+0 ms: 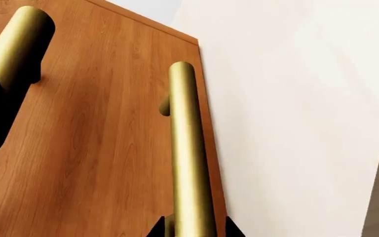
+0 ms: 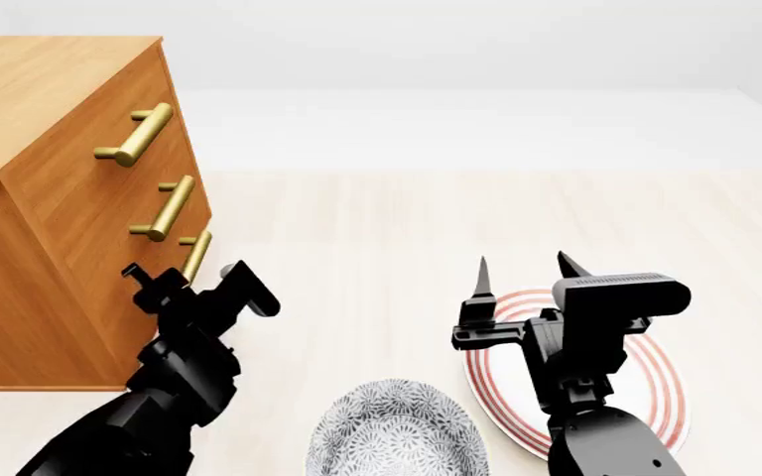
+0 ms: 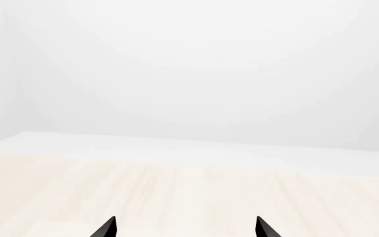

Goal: Open the bottom drawer of the cabinet.

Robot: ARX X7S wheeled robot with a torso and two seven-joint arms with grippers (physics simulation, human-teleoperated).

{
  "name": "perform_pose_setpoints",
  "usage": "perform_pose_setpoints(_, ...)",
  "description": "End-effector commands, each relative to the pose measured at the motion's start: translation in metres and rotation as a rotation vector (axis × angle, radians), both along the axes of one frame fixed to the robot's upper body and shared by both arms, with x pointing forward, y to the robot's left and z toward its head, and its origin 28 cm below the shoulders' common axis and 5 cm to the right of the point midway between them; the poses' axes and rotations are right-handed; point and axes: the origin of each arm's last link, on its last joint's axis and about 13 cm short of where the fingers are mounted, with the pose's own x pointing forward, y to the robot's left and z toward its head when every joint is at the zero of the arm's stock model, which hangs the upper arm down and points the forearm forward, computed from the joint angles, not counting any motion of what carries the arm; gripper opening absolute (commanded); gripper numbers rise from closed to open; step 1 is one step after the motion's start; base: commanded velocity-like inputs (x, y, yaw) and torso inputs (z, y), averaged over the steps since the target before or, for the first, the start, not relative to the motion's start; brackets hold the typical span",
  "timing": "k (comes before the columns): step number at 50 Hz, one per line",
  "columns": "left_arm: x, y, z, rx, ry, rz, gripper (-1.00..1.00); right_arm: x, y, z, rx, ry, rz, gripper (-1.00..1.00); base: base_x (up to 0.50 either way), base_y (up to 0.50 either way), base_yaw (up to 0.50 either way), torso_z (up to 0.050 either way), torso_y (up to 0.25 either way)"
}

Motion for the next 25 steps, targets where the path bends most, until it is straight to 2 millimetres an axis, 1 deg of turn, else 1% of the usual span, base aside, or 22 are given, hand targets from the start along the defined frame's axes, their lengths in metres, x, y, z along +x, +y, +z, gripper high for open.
perform_pose_setpoints(1,0.0,-0.002,-0.002,-0.011,0.0,-0.013,-1.0,0.0,0.0,0.0,0.003,0.0,0.0,1.0,0.0,0.0,0.0,0.0,0.0)
perform_pose_setpoints(4,0.002,-0.006,0.0,-0.005,-0.011,-0.043,-1.0,0.0,0.0,0.0,0.002,-0.001,0.001,1.0,0.0,0.0,0.0,0.0,0.0)
perform_pose_setpoints(12,0.009,-0.027,0.004,-0.009,-0.031,-0.157,-1.0,0.001,0.0,0.002,0.0,-0.004,0.0,1.0,0.0,0.0,0.0,0.0,0.0)
perform_pose_setpoints(20,-0.004,-0.043,0.011,-0.015,-0.024,-0.191,-1.0,0.001,0.0,0.002,-0.001,-0.005,0.001,1.0,0.0,0.0,0.0,0.0,0.0)
perform_pose_setpoints(25,-0.006,-0.052,0.017,-0.019,-0.028,-0.221,-1.0,0.001,0.0,0.001,0.002,-0.003,0.002,1.0,0.0,0.0,0.0,0.0,0.0)
